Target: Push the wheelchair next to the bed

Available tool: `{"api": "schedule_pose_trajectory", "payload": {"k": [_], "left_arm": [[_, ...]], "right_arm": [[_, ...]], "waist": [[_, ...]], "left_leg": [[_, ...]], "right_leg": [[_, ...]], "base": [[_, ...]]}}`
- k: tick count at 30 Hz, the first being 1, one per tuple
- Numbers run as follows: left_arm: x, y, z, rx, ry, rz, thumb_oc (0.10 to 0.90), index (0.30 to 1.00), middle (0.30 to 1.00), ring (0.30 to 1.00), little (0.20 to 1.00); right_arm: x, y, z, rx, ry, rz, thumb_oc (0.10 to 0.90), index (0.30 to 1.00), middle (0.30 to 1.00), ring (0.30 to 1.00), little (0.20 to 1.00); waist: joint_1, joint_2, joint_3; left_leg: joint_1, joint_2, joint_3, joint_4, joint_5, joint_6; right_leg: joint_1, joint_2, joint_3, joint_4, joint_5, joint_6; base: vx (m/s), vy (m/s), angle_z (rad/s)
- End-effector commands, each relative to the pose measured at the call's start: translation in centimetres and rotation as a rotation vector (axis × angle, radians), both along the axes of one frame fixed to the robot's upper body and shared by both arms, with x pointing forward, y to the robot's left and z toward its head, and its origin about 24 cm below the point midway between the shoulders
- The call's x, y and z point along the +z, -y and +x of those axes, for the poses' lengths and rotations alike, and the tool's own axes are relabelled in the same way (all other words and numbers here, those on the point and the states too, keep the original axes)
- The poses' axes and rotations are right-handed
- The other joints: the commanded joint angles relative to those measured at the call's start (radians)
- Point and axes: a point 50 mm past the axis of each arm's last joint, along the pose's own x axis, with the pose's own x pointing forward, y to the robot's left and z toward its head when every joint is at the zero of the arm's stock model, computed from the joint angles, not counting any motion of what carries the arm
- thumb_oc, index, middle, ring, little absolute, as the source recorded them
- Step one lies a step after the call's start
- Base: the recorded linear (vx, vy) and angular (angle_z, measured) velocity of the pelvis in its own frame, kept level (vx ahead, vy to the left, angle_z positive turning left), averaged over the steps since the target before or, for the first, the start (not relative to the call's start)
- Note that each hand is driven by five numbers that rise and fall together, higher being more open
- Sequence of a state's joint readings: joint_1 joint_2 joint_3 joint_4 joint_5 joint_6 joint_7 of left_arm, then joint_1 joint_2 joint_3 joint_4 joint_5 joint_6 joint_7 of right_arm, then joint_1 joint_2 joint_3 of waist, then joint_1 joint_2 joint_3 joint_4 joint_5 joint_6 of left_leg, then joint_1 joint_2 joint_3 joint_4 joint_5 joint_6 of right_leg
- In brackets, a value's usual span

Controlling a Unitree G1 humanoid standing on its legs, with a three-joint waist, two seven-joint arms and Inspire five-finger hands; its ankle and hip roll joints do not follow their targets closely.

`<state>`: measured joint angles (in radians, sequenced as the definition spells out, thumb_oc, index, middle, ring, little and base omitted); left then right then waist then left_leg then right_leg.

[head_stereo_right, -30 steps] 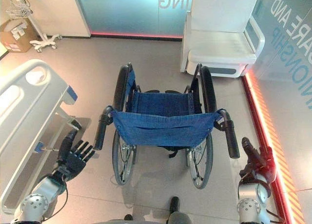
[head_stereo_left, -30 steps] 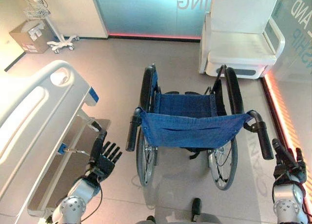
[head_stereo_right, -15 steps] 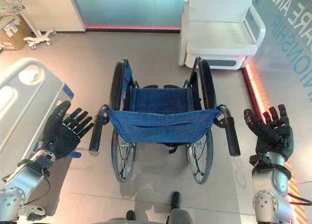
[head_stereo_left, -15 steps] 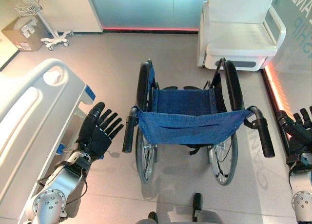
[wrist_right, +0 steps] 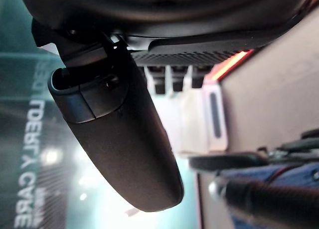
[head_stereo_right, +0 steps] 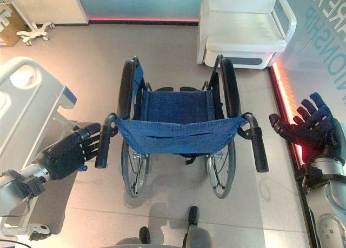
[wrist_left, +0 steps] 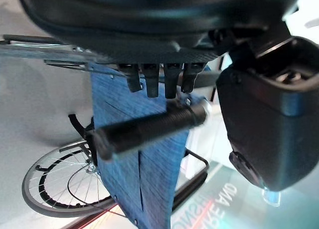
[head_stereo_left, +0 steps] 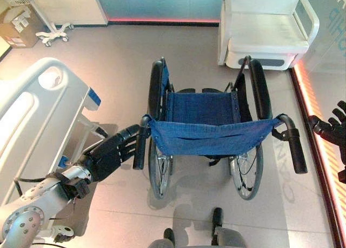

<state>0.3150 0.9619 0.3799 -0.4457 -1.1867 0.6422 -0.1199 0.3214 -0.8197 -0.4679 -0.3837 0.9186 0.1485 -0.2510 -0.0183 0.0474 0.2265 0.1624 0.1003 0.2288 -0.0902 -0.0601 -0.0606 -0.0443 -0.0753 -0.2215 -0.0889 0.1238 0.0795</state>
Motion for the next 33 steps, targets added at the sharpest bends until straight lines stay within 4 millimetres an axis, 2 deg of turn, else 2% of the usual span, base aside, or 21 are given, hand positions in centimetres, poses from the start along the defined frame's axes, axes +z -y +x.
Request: {"api": "schedule_pose_trajectory", "payload": {"k": [1, 2, 7, 9, 11, 14, 17, 23, 26, 31, 33], "left_arm": [[4.9, -1.8, 0.6, -0.039, 0.168, 0.258, 0.800, 0.900, 0.900, 0.900, 0.900], [5.9, -2.6, 0.6, -0.026, 0.173, 0.364, 0.800, 0.900, 0.900, 0.900, 0.900], [7.9, -3.2, 0.1, -0.048, 0.202, 0.417, 0.800, 0.900, 0.900, 0.900, 0.900], [8.3, -3.0, 0.0, -0.056, 0.223, 0.399, 0.800, 0.900, 0.900, 0.900, 0.900], [8.6, -2.2, -0.1, -0.092, 0.248, 0.299, 0.800, 0.900, 0.900, 0.900, 0.900], [8.1, -0.4, -0.1, -0.190, 0.240, 0.137, 0.800, 0.900, 0.900, 0.900, 0.900], [7.6, 0.9, 0.1, -0.236, 0.226, 0.148, 0.800, 0.900, 0.900, 0.900, 0.900], [7.5, 1.6, 0.0, -0.268, 0.192, 0.129, 0.800, 0.900, 0.900, 0.900, 0.900], [7.4, 2.1, -0.3, -0.293, 0.166, 0.096, 0.800, 0.900, 0.900, 0.900, 0.900], [6.7, 2.6, -0.8, -0.335, 0.114, 0.078, 0.800, 0.900, 0.900, 0.900, 0.900], [6.1, 2.6, -1.0, -0.362, 0.075, 0.134, 0.800, 0.900, 0.900, 0.900, 0.900]], "right_arm": [[6.5, 0.1, -0.1, -0.001, 0.242, -0.118, 0.800, 0.900, 0.900, 0.900, 0.900], [7.0, 0.0, 0.0, 0.010, 0.238, -0.128, 0.800, 0.900, 0.900, 0.900, 0.900], [8.1, -0.5, -0.1, 0.038, 0.247, -0.149, 0.800, 0.900, 0.900, 0.900, 0.900], [8.2, -0.7, -0.2, 0.050, 0.247, -0.154, 0.800, 0.900, 0.900, 0.900, 0.900], [8.2, -1.1, -0.1, 0.059, 0.239, -0.172, 0.800, 0.900, 0.900, 0.900, 0.900], [7.9, -1.5, 0.0, 0.069, 0.229, -0.180, 0.800, 0.900, 0.900, 0.900, 0.900], [7.7, -1.9, 0.3, 0.082, 0.219, -0.172, 0.800, 0.900, 0.900, 0.900, 0.900], [7.1, -1.7, 0.7, 0.093, 0.128, -0.051, 0.800, 0.900, 0.900, 0.900, 0.900], [7.6, -2.3, 0.6, 0.139, 0.154, -0.021, 0.800, 0.900, 0.900, 0.900, 0.900], [8.1, -3.3, 0.0, 0.148, 0.148, -0.109, 0.800, 0.900, 0.900, 0.900, 0.900], [8.1, -3.7, -0.1, 0.162, 0.141, -0.140, 0.800, 0.900, 0.900, 0.900, 0.900]], "waist": [[-0.012, -0.019, -0.054], [-0.010, -0.018, -0.053], [0.001, -0.017, -0.053], [0.001, -0.019, -0.055], [0.002, -0.020, -0.057], [-0.001, -0.021, -0.061], [-0.006, -0.019, -0.059], [-0.011, -0.018, -0.055], [-0.014, -0.019, -0.056], [-0.028, -0.019, -0.059], [-0.031, -0.017, -0.056]], "left_leg": [[-0.109, -0.014, 0.031, 0.003, 0.096, -0.009], [-0.111, -0.015, 0.032, 0.003, 0.098, -0.010], [-0.113, -0.015, 0.033, 0.003, 0.098, -0.010], [-0.114, -0.016, 0.033, 0.003, 0.098, -0.011], [-0.116, -0.017, 0.032, 0.003, 0.095, -0.011], [-0.117, -0.015, 0.035, 0.003, 0.093, -0.011], [-0.119, -0.012, 0.041, 0.003, 0.095, -0.012], [-0.120, -0.012, 0.046, 0.003, 0.098, -0.011], [-0.119, -0.013, 0.048, 0.003, 0.097, -0.011], [-0.116, -0.016, 0.059, 0.003, 0.096, -0.009], [-0.116, -0.015, 0.066, 0.003, 0.097, -0.008]], "right_leg": [[0.098, -0.054, -0.018, 0.005, -0.074, 0.072], [0.098, -0.053, -0.018, 0.004, -0.074, 0.072], [0.100, -0.053, -0.029, 0.002, -0.073, 0.072], [0.100, -0.054, -0.031, 0.002, -0.073, 0.072], [0.099, -0.055, -0.034, 0.002, -0.076, 0.073], [0.098, -0.055, -0.035, 0.002, -0.079, 0.072], [0.093, -0.056, -0.034, 0.002, -0.077, 0.072], [0.092, -0.055, -0.031, 0.004, -0.075, 0.071], [0.091, -0.055, -0.030, 0.006, -0.075, 0.070], [0.087, -0.056, -0.020, 0.008, -0.074, 0.074], [0.085, -0.056, -0.016, 0.009, -0.073, 0.074]], "base": [[0.00, 0.000, 0.00], [0.00, 0.000, 0.00], [0.00, 0.000, 0.00], [0.00, -0.004, 0.02], [0.00, -0.006, 0.04], [0.00, 0.000, 0.00], [0.00, 0.000, 0.00], [0.00, 0.000, 0.00], [0.00, 0.000, 0.00], [0.00, 0.000, 0.00], [-0.01, 0.036, -0.02]]}}
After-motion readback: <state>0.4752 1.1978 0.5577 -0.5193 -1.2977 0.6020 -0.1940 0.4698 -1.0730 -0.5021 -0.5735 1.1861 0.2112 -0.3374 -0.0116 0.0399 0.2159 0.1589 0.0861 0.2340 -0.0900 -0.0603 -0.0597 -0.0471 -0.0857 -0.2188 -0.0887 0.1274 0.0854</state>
